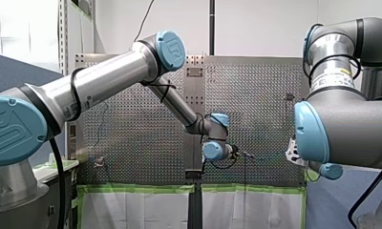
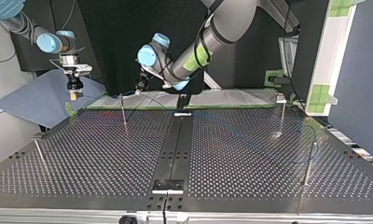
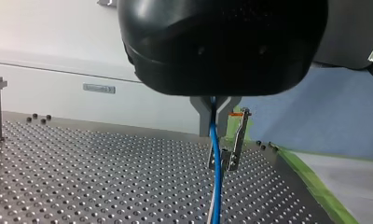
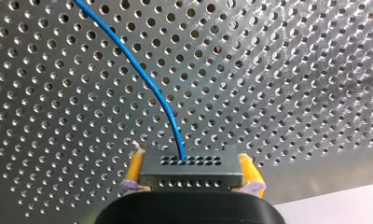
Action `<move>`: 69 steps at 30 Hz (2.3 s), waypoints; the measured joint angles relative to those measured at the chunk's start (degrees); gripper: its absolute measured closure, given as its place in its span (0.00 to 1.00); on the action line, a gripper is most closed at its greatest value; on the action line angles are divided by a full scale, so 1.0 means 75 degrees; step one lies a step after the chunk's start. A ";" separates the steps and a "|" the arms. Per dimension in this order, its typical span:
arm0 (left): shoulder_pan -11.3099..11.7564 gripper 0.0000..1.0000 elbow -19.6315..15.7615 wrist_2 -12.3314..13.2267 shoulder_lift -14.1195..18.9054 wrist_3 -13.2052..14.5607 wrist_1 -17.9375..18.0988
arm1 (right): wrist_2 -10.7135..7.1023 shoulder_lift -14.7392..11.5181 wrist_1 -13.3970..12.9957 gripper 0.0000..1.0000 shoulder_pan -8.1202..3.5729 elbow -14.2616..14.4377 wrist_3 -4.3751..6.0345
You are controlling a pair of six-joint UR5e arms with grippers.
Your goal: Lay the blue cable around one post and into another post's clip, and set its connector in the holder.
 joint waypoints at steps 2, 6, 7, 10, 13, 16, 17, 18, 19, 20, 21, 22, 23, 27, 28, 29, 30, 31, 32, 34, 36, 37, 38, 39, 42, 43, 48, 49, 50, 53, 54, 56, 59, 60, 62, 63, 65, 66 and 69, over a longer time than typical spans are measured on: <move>0.0019 0.98 -0.0017 0.0007 -0.0002 -0.0036 -0.0011 | -0.0008 0.0002 0.0013 1.00 0.0007 -0.0002 -0.0012; 0.0062 0.98 -0.0059 0.0029 -0.0002 -0.0082 -0.0024 | -0.0013 0.0008 0.0007 1.00 0.0026 -0.0007 -0.0038; 0.0078 0.98 -0.0086 0.0039 -0.0002 -0.0097 -0.0022 | -0.0012 0.0008 0.0006 1.00 0.0025 -0.0010 -0.0036; 0.0124 0.98 -0.0182 0.0101 -0.0003 -0.0173 0.0027 | -0.0008 0.0010 0.0042 1.00 0.0024 -0.0042 -0.0050; 0.0184 0.98 -0.0245 0.0166 -0.0007 -0.0240 0.0102 | -0.0003 0.0015 0.0088 1.00 0.0027 -0.0067 -0.0067; 0.0245 0.98 -0.0267 0.0237 -0.0014 -0.0268 0.0142 | 0.0004 0.0018 0.0118 1.00 0.0030 -0.0093 -0.0078; 0.0263 0.98 -0.0269 0.0256 -0.0015 -0.0271 0.0151 | 0.0006 0.0019 0.0121 1.00 0.0033 -0.0099 -0.0079; 0.0280 0.98 -0.0270 0.0272 -0.0020 -0.0274 0.0158 | 0.0007 0.0020 0.0125 1.00 0.0035 -0.0105 -0.0081; 0.0298 0.98 -0.0272 0.0289 -0.0029 -0.0276 0.0166 | 0.0009 0.0020 0.0128 1.00 0.0036 -0.0108 -0.0081; 0.0309 0.98 -0.0275 0.0297 -0.0038 -0.0277 0.0170 | 0.0010 0.0020 0.0130 1.00 0.0038 -0.0110 -0.0082; 0.0317 0.98 -0.0274 0.0305 -0.0056 -0.0277 0.0171 | 0.0011 0.0020 0.0131 1.00 0.0043 -0.0111 -0.0082; 0.0325 0.98 -0.0274 0.0313 -0.0095 -0.0277 0.0169 | 0.0011 0.0021 0.0130 1.00 0.0047 -0.0111 -0.0083; 0.0329 0.98 -0.0274 0.0320 -0.0128 -0.0275 0.0171 | 0.0011 0.0021 0.0127 1.00 0.0052 -0.0111 -0.0083; 0.0324 0.98 -0.0273 0.0387 -0.0284 -0.0262 0.0183 | 0.0011 0.0021 0.0103 1.00 0.0079 -0.0121 -0.0080; 0.0320 0.98 -0.0273 0.0400 -0.0316 -0.0260 0.0190 | 0.0012 0.0022 0.0099 1.00 0.0083 -0.0122 -0.0078; 0.0318 0.98 -0.0272 0.0407 -0.0331 -0.0260 0.0196 | 0.0012 0.0021 0.0097 1.00 0.0088 -0.0123 -0.0076; 0.0321 0.98 -0.0272 0.0412 -0.0343 -0.0261 0.0201 | 0.0012 0.0021 0.0095 1.00 0.0091 -0.0123 -0.0075; 0.0325 0.98 -0.0267 0.0420 -0.0351 -0.0264 0.0207 | 0.0011 0.0021 0.0092 1.00 0.0093 -0.0124 -0.0074; 0.0331 0.98 -0.0258 0.0429 -0.0356 -0.0269 0.0209 | 0.0012 0.0021 0.0088 1.00 0.0094 -0.0124 -0.0072; 0.0346 0.98 -0.0232 0.0449 -0.0359 -0.0288 0.0211 | 0.0012 0.0022 0.0078 1.00 0.0094 -0.0125 -0.0066; 0.0360 0.98 -0.0203 0.0459 -0.0357 -0.0305 0.0212 | 0.0011 0.0021 0.0076 1.00 0.0095 -0.0133 -0.0060; 0.0368 0.98 -0.0183 0.0463 -0.0357 -0.0318 0.0213 | 0.0012 0.0021 0.0079 1.00 0.0095 -0.0136 -0.0061; 0.0372 0.98 -0.0169 0.0465 -0.0356 -0.0329 0.0214 | 0.0011 0.0022 0.0085 1.00 0.0096 -0.0141 -0.0063; 0.0377 0.98 -0.0155 0.0466 -0.0357 -0.0342 0.0214 | 0.0012 0.0021 0.0093 1.00 0.0096 -0.0148 -0.0062; 0.0397 0.98 -0.0124 0.0468 -0.0363 -0.0375 0.0215 | 0.0011 0.0022 0.0104 1.00 0.0097 -0.0165 -0.0054; 0.0407 0.98 -0.0116 0.0468 -0.0363 -0.0383 0.0215 | 0.0012 0.0024 0.0105 1.00 0.0098 -0.0170 -0.0051; 0.0452 0.98 -0.0104 0.0471 -0.0365 -0.0392 0.0205 | 0.0021 0.0034 0.0072 1.00 0.0103 -0.0192 0.0003; 0.0464 0.98 -0.0103 0.0471 -0.0364 -0.0393 0.0203 | 0.0022 0.0036 0.0059 1.00 0.0104 -0.0193 0.0020; 0.0475 0.98 -0.0102 0.0471 -0.0363 -0.0394 0.0202 | 0.0022 0.0039 0.0049 1.00 0.0104 -0.0195 0.0035; 0.0510 0.98 -0.0059 0.0475 -0.0364 -0.0395 0.0196 | 0.0027 0.0047 0.0052 1.00 0.0104 -0.0225 0.0059; 0.0521 0.98 -0.0040 0.0481 -0.0365 -0.0396 0.0193 | 0.0029 0.0051 0.0061 1.00 0.0106 -0.0240 0.0063; 0.0545 0.98 0.0011 0.0507 -0.0369 -0.0402 0.0187 | 0.0032 0.0054 0.0075 1.00 0.0110 -0.0262 0.0066; 0.0577 0.98 0.0065 0.0540 -0.0369 -0.0418 0.0183 | 0.0034 0.0063 0.0100 1.00 0.0118 -0.0302 0.0068; 0.0586 0.98 0.0075 0.0549 -0.0369 -0.0422 0.0182 | 0.0034 0.0067 0.0111 1.00 0.0122 -0.0315 0.0069; 0.0610 0.98 0.0093 0.0571 -0.0375 -0.0437 0.0184 | 0.0035 0.0073 0.0120 1.00 0.0129 -0.0331 0.0073; 0.0619 0.98 0.0105 0.0582 -0.0386 -0.0444 0.0180 | 0.0035 0.0076 0.0122 1.00 0.0132 -0.0338 0.0075; 0.0630 0.98 0.0177 0.0600 -0.0456 -0.0444 0.0120 | 0.0034 0.0080 0.0126 1.00 0.0136 -0.0350 0.0077; 0.0632 0.98 0.0227 0.0604 -0.0505 -0.0432 0.0074 | 0.0032 0.0084 0.0140 1.00 0.0139 -0.0360 0.0075; 0.0630 0.98 0.0406 0.0616 -0.0690 -0.0410 -0.0075 | 0.0027 0.0091 0.0170 1.00 0.0141 -0.0377 0.0067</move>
